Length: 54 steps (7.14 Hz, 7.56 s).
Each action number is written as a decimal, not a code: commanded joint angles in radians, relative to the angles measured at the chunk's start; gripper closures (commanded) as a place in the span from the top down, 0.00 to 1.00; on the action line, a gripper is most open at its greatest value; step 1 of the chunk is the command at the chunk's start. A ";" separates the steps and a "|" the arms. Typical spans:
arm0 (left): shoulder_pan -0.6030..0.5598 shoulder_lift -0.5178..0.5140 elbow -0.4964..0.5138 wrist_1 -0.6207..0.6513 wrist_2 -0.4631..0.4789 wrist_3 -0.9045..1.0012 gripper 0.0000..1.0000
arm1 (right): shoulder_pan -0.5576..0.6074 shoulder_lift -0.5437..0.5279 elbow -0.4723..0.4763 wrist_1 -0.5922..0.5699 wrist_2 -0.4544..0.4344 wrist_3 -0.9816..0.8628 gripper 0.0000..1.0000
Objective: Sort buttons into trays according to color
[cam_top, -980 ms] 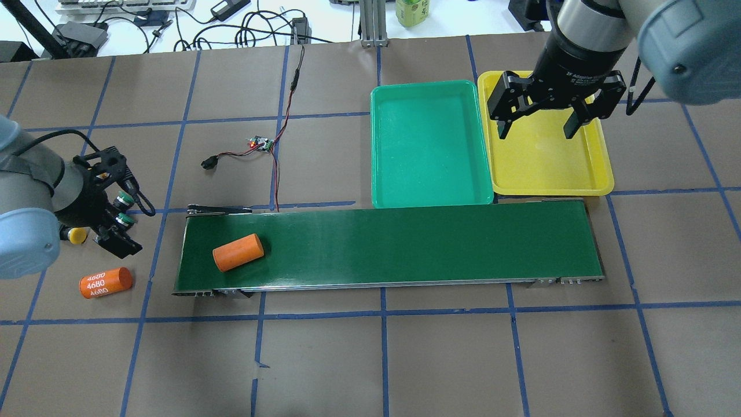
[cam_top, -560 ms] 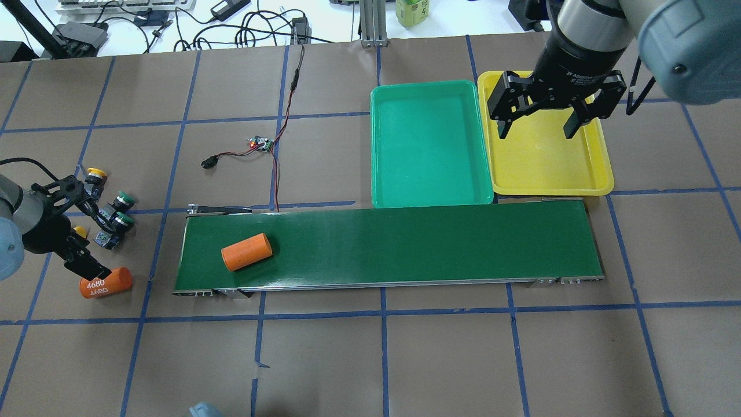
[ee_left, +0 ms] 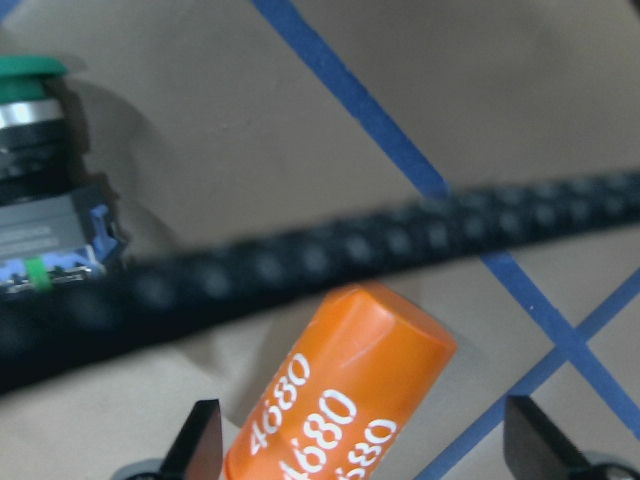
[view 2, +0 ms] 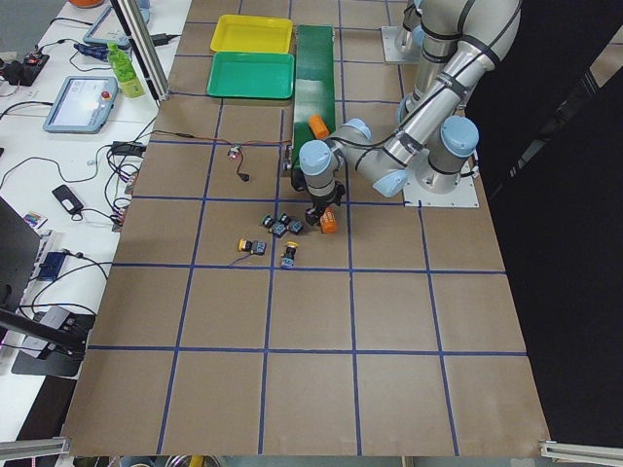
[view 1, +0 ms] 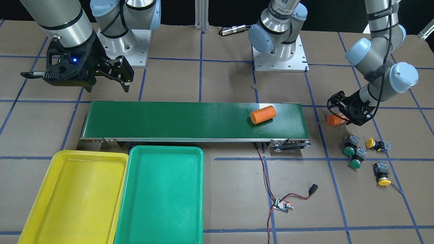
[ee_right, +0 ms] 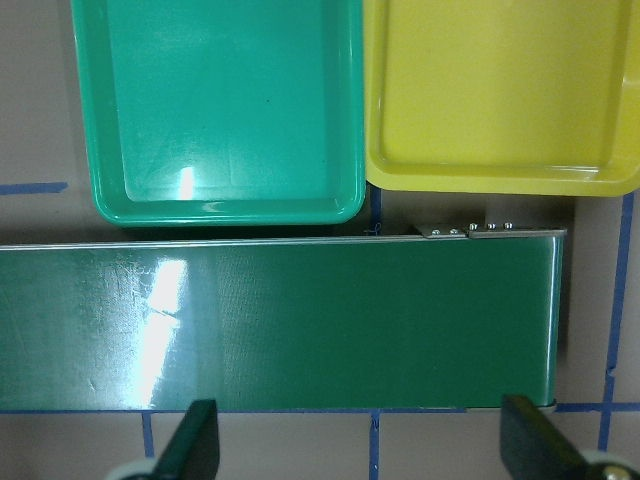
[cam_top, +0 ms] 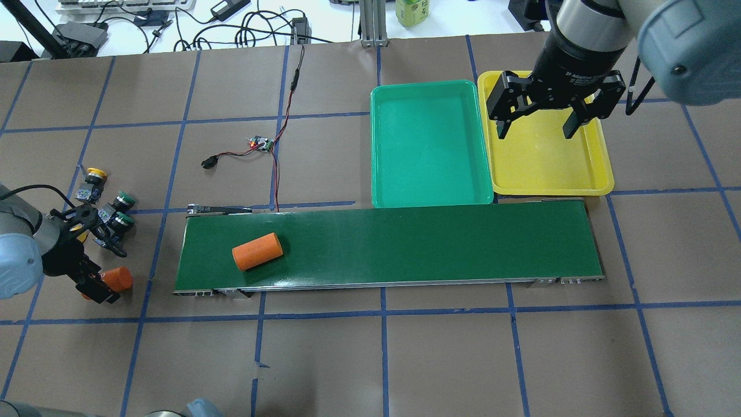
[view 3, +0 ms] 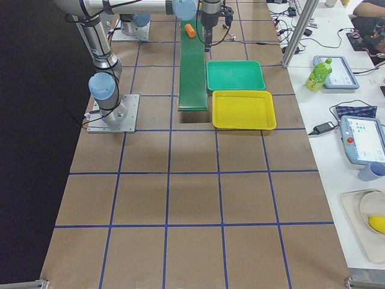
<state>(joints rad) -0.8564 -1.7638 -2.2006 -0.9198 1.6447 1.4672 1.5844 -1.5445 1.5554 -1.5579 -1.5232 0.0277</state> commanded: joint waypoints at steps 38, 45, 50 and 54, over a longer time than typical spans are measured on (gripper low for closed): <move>-0.096 -0.012 0.206 -0.067 -0.054 -0.502 0.00 | 0.002 0.001 0.000 -0.108 -0.003 -0.002 1.00; -0.622 0.178 0.142 -0.235 -0.066 -1.432 0.00 | 0.002 0.001 0.000 -0.103 -0.002 -0.003 1.00; -0.624 0.165 0.120 -0.212 -0.062 -1.506 1.00 | 0.000 0.001 0.000 -0.100 -0.002 -0.003 1.00; -0.362 0.063 0.396 -0.303 -0.060 -1.132 1.00 | -0.004 0.003 0.000 -0.099 -0.008 -0.008 1.00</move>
<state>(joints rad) -1.3015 -1.6508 -1.8882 -1.2061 1.5838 0.1966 1.5810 -1.5419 1.5555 -1.6573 -1.5278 0.0228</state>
